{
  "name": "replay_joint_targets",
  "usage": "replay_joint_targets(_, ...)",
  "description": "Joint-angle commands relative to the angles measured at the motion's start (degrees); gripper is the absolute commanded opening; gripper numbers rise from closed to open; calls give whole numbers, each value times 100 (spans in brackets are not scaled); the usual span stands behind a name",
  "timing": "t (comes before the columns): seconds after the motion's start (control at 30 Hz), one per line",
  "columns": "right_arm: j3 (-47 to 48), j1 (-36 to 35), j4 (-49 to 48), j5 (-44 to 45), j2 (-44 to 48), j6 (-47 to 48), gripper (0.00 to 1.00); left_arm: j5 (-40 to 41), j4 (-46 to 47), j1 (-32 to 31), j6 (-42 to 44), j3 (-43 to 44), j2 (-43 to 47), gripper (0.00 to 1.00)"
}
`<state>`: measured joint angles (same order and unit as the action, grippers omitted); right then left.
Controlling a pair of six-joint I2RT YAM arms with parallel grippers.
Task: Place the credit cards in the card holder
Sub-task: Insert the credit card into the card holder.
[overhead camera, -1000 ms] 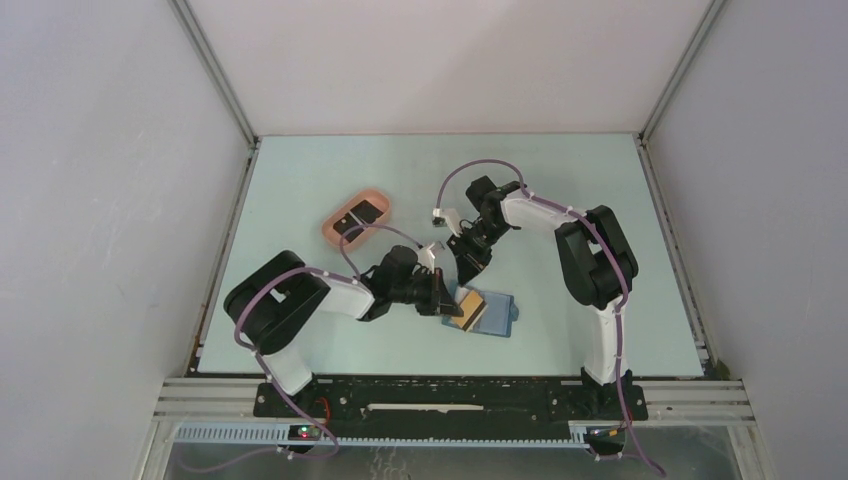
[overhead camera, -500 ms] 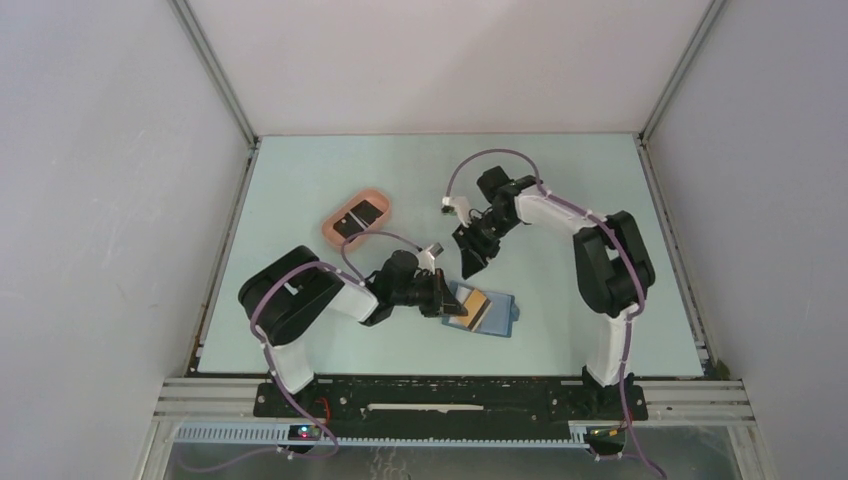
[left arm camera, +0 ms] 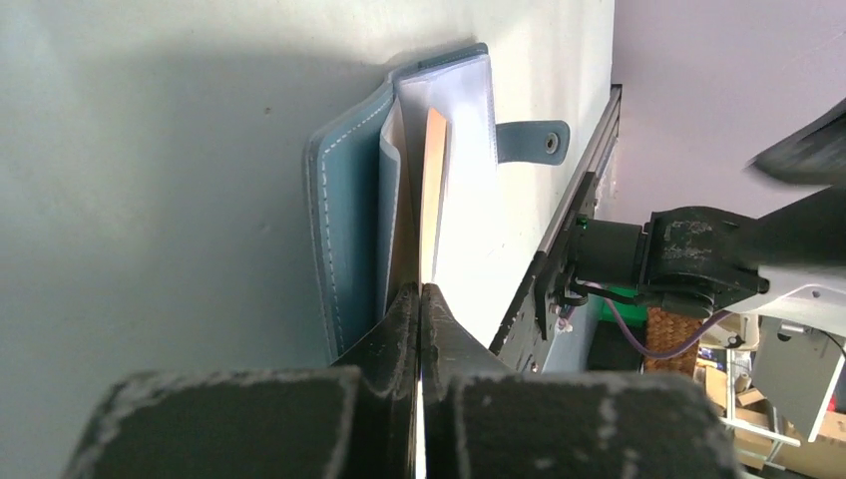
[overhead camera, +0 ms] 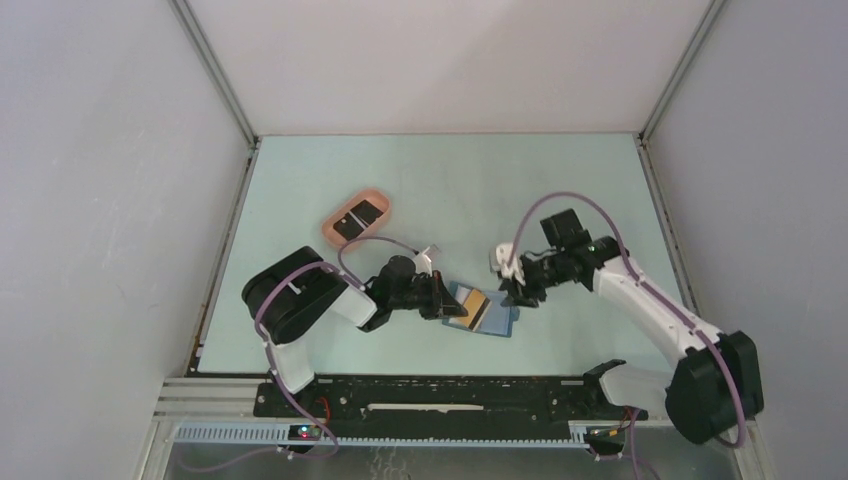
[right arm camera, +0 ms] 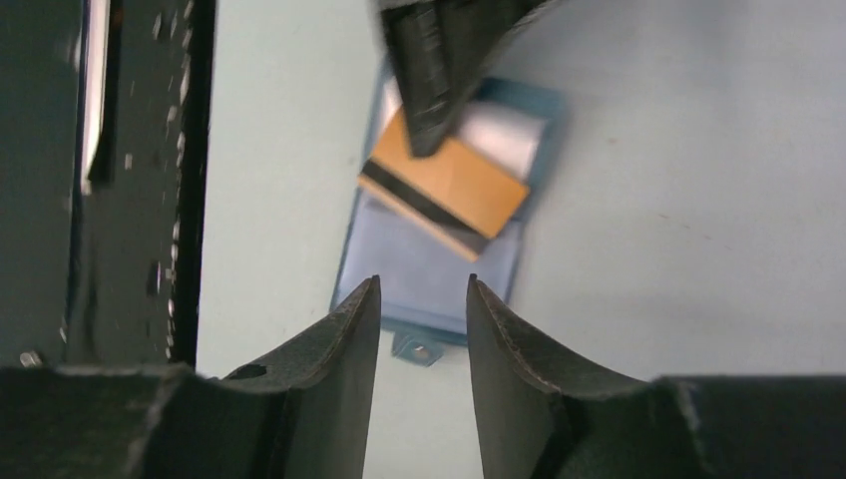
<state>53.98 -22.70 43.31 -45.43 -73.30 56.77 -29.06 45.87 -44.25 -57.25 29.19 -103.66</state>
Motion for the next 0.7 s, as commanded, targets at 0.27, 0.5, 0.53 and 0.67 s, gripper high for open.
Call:
replay_joint_targets(0.27,-1051,268,10,467,236,3127,46,262,394,-132,-246,-133,-230,0)
replay_joint_targets(0.5,-1335,57,-363,1141,43,3208,59,302,418,-138,-286,-142,-252,0)
replay_joint_targets(0.53,-1341,16,-381,1228,-9,3215,60,308,427,-141,-293,-142,-261,0)
replay_joint_targets(0.67,-1376,-146,-501,1469,-247,3177,60,325,494,-145,-343,-149,-288,0)
